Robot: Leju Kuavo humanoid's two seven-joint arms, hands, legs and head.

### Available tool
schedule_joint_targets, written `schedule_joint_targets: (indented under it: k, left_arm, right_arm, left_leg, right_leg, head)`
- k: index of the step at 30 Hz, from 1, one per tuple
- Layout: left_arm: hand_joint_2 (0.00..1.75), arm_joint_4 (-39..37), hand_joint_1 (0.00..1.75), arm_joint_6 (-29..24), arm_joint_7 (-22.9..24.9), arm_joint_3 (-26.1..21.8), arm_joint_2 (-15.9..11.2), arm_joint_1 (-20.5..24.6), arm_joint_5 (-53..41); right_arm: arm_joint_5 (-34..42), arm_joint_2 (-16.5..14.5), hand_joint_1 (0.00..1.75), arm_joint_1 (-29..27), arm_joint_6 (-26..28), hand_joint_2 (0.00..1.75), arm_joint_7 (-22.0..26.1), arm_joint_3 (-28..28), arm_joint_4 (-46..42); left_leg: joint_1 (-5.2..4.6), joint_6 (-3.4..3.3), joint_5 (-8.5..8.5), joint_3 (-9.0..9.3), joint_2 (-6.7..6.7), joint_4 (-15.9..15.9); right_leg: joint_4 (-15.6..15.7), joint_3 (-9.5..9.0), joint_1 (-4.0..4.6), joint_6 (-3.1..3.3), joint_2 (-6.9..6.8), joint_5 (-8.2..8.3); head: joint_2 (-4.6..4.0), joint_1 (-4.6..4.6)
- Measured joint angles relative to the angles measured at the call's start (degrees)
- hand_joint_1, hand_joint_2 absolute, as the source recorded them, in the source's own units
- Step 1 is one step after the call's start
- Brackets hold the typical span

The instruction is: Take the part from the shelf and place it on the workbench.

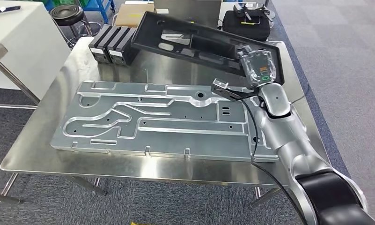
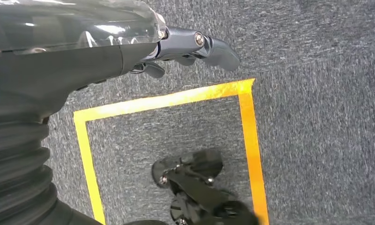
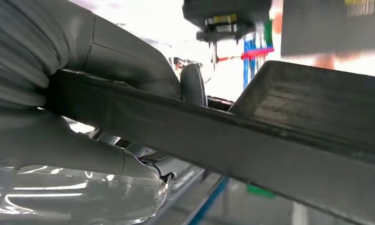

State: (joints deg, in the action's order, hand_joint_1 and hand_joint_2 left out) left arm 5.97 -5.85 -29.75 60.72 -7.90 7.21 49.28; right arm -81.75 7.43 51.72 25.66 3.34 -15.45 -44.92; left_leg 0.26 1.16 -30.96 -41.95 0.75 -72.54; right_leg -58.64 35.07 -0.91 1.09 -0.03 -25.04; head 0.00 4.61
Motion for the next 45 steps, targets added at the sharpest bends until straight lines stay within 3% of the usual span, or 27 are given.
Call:
schedule_joint_targets:
  k: [1,2,4,6,7,11,13,15,16,17,20,22,25,28,29,32,33,34,35,37,39,42,44,45]
  left_arm:
    - [1.75,0.0,0.00,0.2,-0.4,0.1,0.0,0.0,0.0]
    - [1.75,0.0,0.00,0.5,-0.8,0.2,0.0,0.0,0.0]
    - [1.75,0.0,0.00,0.9,-1.9,0.3,0.0,0.0,0.0]
    - [1.75,0.0,0.00,1.1,-2.8,0.4,0.0,0.1,0.0]
    - [1.75,0.0,0.00,1.1,-3.2,0.4,0.0,0.1,0.0]
    - [1.75,0.0,0.00,1.0,-3.9,0.5,0.0,0.0,0.0]
    - [1.75,0.0,0.00,0.9,-4.1,0.6,0.0,0.1,0.0]
    - [1.75,0.0,0.00,0.8,-4.1,0.6,0.0,0.2,0.0]
    - [1.75,0.0,0.00,0.8,-4.1,0.7,0.0,0.1,0.0]
    - [1.75,0.0,0.00,0.8,-4.1,0.8,0.0,0.1,0.0]
    - [1.75,0.0,0.00,0.1,-4.1,1.1,0.1,0.2,0.0]
    - [1.75,0.0,0.00,-0.1,-4.1,1.2,0.1,0.2,0.0]
    - [1.75,0.0,0.00,-0.2,-4.0,1.3,0.2,0.4,0.0]
    - [1.75,0.0,0.00,-0.7,-3.9,1.9,0.5,0.8,-0.1]
    - [1.75,0.0,0.00,-0.8,-3.9,2.0,0.5,0.8,-0.1]
    - [1.75,0.0,0.00,-0.8,-3.9,2.0,0.5,0.7,-0.1]
    - [1.75,0.0,0.00,-0.8,-3.9,2.0,0.5,0.6,-0.1]
    - [1.75,0.0,0.00,-0.8,-3.9,2.0,0.5,0.6,-0.1]
    - [1.75,0.0,0.00,-0.9,-3.9,2.0,0.5,0.6,-0.1]
    - [0.87,0.0,0.00,-1.0,-3.8,2.0,0.5,0.7,-0.1]
    - [0.00,0.0,0.00,-1.3,-3.9,2.1,0.5,0.9,-0.1]
    - [0.00,0.0,0.00,-1.4,-4.1,2.4,0.5,0.9,-0.1]
    - [0.00,0.0,0.00,-1.3,-4.0,2.6,0.5,1.0,-0.1]
    - [0.00,0.0,0.00,-1.2,-3.9,2.8,0.5,1.0,-0.1]
  right_arm:
    - [-1.6,-0.7,1.75,1.1,-1.4,1.75,0.2,-1.4,2.3]
    - [-2.8,-1.5,1.75,1.9,-2.7,1.75,0.7,-2.9,4.5]
    - [-4.4,-3.2,1.75,2.9,-5.0,1.75,2.6,-5.8,8.5]
    - [-5.0,-5.1,1.75,3.4,-6.8,1.75,4.9,-8.4,12.1]
    - [-4.9,-6.0,1.75,3.5,-7.6,1.75,6.0,-9.4,13.8]
    - [-4.1,-8.7,1.75,2.6,-8.5,1.75,9.0,-12.3,18.7]
    - [-3.4,-9.5,1.75,1.8,-7.6,1.75,9.6,-13.2,20.2]
    - [-2.5,-9.9,0.87,0.4,-6.3,0.87,9.8,-13.6,21.4]
    - [-2.0,-10.0,0.44,-0.4,-5.7,0.44,9.8,-13.7,21.9]
    - [-1.6,-10.1,0.00,-1.1,-5.2,0.00,9.8,-13.7,22.3]
    - [-0.8,-10.4,0.00,-1.7,-4.4,0.00,9.7,-13.7,22.7]
    - [-0.6,-10.6,0.00,-1.7,-4.4,0.00,9.7,-13.7,22.8]
    - [-0.6,-10.6,0.00,-1.7,-4.4,0.00,9.7,-13.7,22.8]
    - [-0.3,-11.4,0.00,-1.4,-4.5,0.00,9.5,-13.7,23.0]
    - [-0.3,-11.6,0.00,-1.3,-4.6,0.00,9.5,-13.7,23.1]
    - [-0.3,-12.0,0.00,-1.7,-4.6,0.00,9.5,-13.7,23.4]
    - [-0.2,-12.0,0.00,-1.8,-4.6,0.00,9.5,-13.7,23.5]
    - [-0.2,-12.1,0.00,-1.8,-4.6,0.00,9.5,-13.7,23.6]
    - [-0.2,-12.1,0.00,-1.8,-4.7,0.00,9.5,-13.7,23.7]
    - [0.0,-12.1,0.00,-1.9,-4.8,0.00,9.5,-13.7,23.8]
    - [0.4,-12.1,0.00,-2.0,-4.9,0.00,9.4,-13.7,23.8]
    - [1.1,-12.1,0.00,-2.3,-4.3,0.00,9.2,-13.6,23.8]
    - [1.9,-12.0,0.00,-2.4,-2.8,0.00,9.2,-13.6,23.7]
    - [2.5,-12.0,0.00,-2.6,-1.6,0.00,9.3,-13.4,23.6]
  left_leg:
    - [0.13,0.16,-0.15,-1.40,-0.07,-2.2]
    - [0.25,0.29,0.82,-1.81,-0.16,-2.3]
    - [0.49,0.38,5.38,0.53,-0.38,4.0]
    - [0.45,0.13,8.36,3.64,-0.52,11.1]
    - [0.37,-0.09,8.65,4.38,-0.52,12.9]
    - [0.44,-1.35,8.08,4.93,-0.31,13.8]
    - [0.53,-1.96,7.90,5.37,-0.30,14.1]
    - [0.40,-2.40,7.59,5.71,-0.24,14.1]
    - [0.32,-2.53,7.45,5.90,-0.15,14.1]
    - [0.21,-2.59,7.30,6.11,-0.05,14.0]
    - [-0.13,-2.50,6.84,6.93,0.13,14.0]
    - [-0.20,-2.47,6.71,7.18,0.12,14.0]
    - [-0.29,-2.31,6.56,7.27,0.09,14.0]
    - [-0.26,-0.87,4.85,7.23,-0.23,12.5]
    - [-0.07,-0.37,3.42,6.40,-0.34,10.3]
    - [0.49,0.45,-1.02,1.69,-0.38,0.2]
    - [0.67,0.69,-0.98,0.98,-0.39,-1.1]
    - [0.86,0.88,0.14,1.33,-0.40,-0.2]
    - [1.03,1.04,2.05,2.70,-0.42,2.7]
    - [1.18,1.05,5.35,6.42,-0.42,10.4]
    - [1.01,0.42,6.05,8.12,-0.32,14.0]
    - [0.90,-0.84,6.18,8.12,-0.26,14.3]
    - [0.97,-1.52,6.41,8.15,-0.37,14.6]
    - [0.93,-1.72,6.43,8.12,-0.41,14.6]
  right_leg:
    - [0.0,-0.16,0.01,0.02,0.01,-0.14]
    - [0.0,-0.36,0.01,-0.02,0.02,-0.33]
    - [-0.1,-0.95,0.00,-0.24,0.04,-0.86]
    - [-0.3,-1.23,0.20,-0.70,0.05,-1.39]
    - [-0.3,-1.19,0.30,-0.96,0.04,-1.51]
    - [-0.8,-1.02,0.30,-2.08,-0.13,-2.30]
    - [-5.3,1.03,0.17,-2.51,-0.10,-4.60]
    - [-12.8,5.11,0.15,-2.67,-0.06,-7.32]
    - [-15.4,6.76,0.16,-2.66,-0.06,-7.75]
    - [-16.1,7.50,0.18,-2.55,-0.05,-7.14]
    - [-8.9,4.85,0.49,-1.66,-0.03,-1.70]
    - [-5.9,3.54,0.67,-1.32,-0.03,-0.03]
    - [-3.9,2.60,0.82,-1.02,-0.07,0.46]
    - [0.9,-0.12,0.70,0.11,-0.19,1.07]
    - [1.4,-0.54,0.56,0.38,-0.21,1.16]
    - [1.5,-0.72,0.54,0.61,-0.20,1.09]
    - [1.4,-0.75,0.50,0.55,-0.15,1.04]
    - [1.4,-0.81,0.43,0.43,-0.10,0.95]
    - [1.2,-0.89,0.35,0.25,-0.04,0.83]
    - [0.8,-0.89,0.32,-0.33,0.07,0.47]
    - [0.4,-0.69,0.46,-0.99,0.17,0.31]
    - [0.1,-0.45,0.39,-1.98,0.21,0.10]
    - [-3.0,0.97,0.21,-2.47,0.18,-1.96]
    - [-6.2,2.47,0.16,-2.62,0.16,-3.72]
  head:
    - [0.00,0.00]
    - [0.00,0.00]
    - [0.00,0.00]
    - [0.00,0.00]
    - [0.00,-0.01]
    - [0.00,0.01]
    - [0.00,-0.01]
    - [0.00,0.00]
    - [0.00,0.00]
    - [0.00,0.00]
    - [0.00,0.00]
    - [0.00,0.00]
    - [0.00,0.00]
    - [0.00,0.00]
    - [0.00,0.00]
    - [0.00,0.00]
    - [0.00,0.00]
    - [0.00,0.00]
    - [0.00,0.00]
    - [0.00,0.00]
    - [0.00,0.00]
    - [0.00,0.00]
    - [0.00,0.00]
    - [0.00,0.00]
